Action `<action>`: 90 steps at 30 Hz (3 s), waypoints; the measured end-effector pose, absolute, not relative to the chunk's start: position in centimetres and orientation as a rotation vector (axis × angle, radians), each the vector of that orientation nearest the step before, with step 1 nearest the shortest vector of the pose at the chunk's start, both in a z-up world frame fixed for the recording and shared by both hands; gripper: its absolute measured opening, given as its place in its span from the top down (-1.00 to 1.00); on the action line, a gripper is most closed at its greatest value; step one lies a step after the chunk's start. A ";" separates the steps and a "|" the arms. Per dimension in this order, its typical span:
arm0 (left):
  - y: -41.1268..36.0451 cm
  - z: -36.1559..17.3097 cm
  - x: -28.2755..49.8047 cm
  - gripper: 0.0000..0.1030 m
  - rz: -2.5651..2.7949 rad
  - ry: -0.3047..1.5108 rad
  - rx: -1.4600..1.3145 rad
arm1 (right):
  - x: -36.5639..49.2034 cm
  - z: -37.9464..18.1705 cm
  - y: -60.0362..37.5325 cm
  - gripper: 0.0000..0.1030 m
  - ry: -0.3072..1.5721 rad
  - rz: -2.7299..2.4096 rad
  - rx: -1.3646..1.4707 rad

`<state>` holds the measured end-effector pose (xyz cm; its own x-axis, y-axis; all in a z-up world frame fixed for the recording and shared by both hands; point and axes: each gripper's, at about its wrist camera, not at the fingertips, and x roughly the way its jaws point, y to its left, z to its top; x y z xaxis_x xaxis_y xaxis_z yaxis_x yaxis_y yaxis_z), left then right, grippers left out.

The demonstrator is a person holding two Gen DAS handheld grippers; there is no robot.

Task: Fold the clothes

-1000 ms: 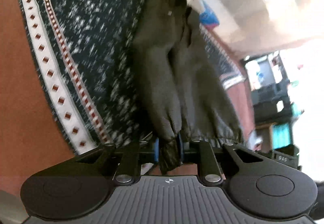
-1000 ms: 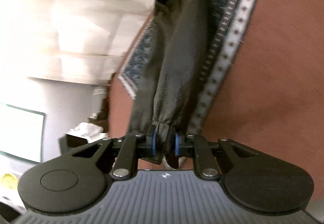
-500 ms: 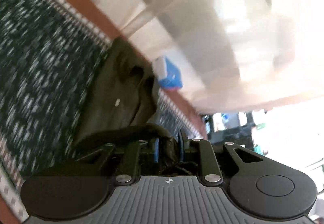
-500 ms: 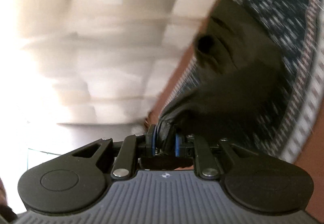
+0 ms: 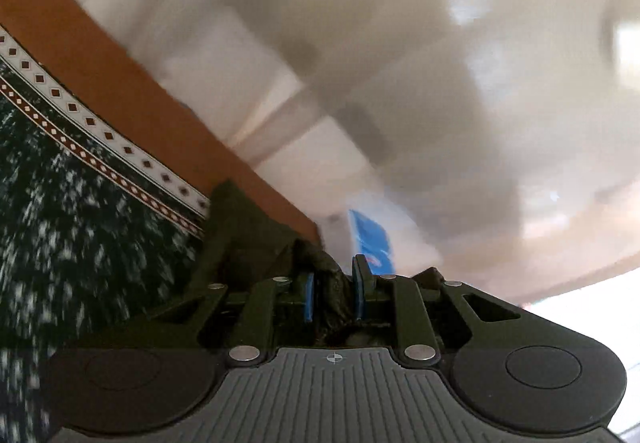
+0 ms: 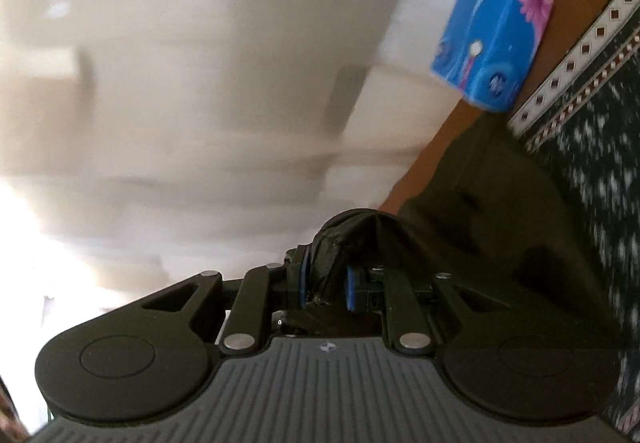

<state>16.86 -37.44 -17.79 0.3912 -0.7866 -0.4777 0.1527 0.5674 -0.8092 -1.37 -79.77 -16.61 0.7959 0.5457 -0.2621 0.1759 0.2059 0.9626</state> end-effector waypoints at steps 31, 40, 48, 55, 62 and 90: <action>-42.4 -19.1 18.2 -0.37 -0.763 0.994 -0.307 | 0.2 -18.5 -77.8 -0.03 0.691 0.118 0.899; -45.1 -19.7 18.1 -0.39 -0.731 0.971 -0.131 | -0.1 -19.0 -76.3 -0.01 0.711 0.087 0.731; -37.7 -21.6 17.8 -0.46 -0.672 1.018 -0.188 | -0.6 -20.5 -77.0 -0.37 0.750 0.044 0.635; -39.6 -24.1 19.4 -0.48 -0.803 1.074 -0.223 | -0.5 -25.4 -79.2 -0.42 0.843 -0.015 0.781; -40.8 -24.9 19.5 -0.50 -0.924 1.078 -0.266 | 0.6 -26.5 -78.9 -0.43 0.833 0.057 0.887; -43.3 -14.9 13.5 0.90 -0.842 0.865 -0.194 | -1.4 -17.6 -75.4 0.78 0.692 0.211 0.810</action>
<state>13.47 -43.31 -14.85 0.3578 -0.7210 -0.5934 0.5733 0.6712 -0.4698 -1.44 -75.41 -17.64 0.7633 0.4253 -0.4862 0.0816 0.6831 0.7257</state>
